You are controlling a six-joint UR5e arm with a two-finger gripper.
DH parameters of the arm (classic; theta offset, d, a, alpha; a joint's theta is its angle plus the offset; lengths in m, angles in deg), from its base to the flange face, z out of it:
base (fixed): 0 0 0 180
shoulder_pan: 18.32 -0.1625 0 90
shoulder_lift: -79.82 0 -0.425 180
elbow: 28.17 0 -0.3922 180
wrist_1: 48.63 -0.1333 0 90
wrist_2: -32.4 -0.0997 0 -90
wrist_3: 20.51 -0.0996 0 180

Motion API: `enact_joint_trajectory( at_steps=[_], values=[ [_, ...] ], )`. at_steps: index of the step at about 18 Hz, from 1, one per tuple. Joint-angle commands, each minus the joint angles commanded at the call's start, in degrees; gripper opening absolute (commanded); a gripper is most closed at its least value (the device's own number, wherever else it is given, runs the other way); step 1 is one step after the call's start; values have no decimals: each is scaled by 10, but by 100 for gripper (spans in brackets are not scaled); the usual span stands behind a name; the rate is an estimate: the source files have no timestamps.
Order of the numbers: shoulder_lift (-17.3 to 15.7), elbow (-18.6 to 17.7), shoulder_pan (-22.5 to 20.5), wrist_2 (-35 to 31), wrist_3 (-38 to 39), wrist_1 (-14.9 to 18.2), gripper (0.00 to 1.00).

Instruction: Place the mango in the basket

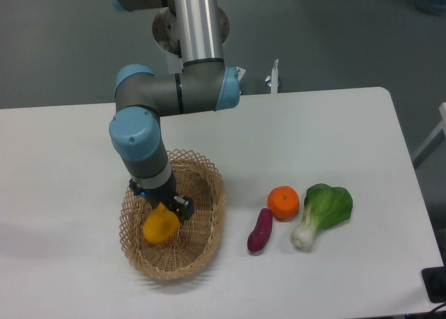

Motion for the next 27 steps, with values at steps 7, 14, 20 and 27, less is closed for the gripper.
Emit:
enact_joint_trajectory(
  at_steps=[7,14,20,27],
  values=[
    [-26,48,-89,-1,-32,20,100],
    [-55,50,-188,0,-150,60,100],
    [-68,54,-239,8,-220,65,100],
    [-80,53,-263,27,-254,73,100]
  ],
)
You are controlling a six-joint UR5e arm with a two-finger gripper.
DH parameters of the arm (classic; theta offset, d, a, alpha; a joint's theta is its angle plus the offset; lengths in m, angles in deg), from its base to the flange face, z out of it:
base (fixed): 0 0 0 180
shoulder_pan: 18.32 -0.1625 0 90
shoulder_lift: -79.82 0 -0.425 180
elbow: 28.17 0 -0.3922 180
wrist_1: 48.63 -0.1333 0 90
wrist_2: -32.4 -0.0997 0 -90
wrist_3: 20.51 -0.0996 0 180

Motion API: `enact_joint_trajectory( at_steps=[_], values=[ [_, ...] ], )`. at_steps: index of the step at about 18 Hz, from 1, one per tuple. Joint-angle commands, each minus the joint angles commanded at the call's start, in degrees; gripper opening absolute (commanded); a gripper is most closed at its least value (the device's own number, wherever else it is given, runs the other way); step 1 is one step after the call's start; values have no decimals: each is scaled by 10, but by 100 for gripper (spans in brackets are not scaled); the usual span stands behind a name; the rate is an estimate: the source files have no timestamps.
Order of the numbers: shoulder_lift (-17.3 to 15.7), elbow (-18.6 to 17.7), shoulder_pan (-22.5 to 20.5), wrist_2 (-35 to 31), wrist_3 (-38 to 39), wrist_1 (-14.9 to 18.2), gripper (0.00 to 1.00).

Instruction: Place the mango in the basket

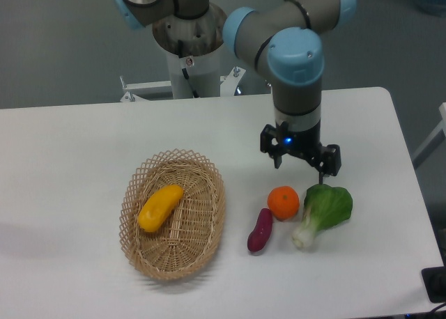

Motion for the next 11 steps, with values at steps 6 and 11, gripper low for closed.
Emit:
enact_joint_trajectory(
  at_steps=[6,11],
  values=[
    [-6,-3,-7,0,-31,4,100],
    [-18,-10,-18,14,-46,6,100]
  ],
)
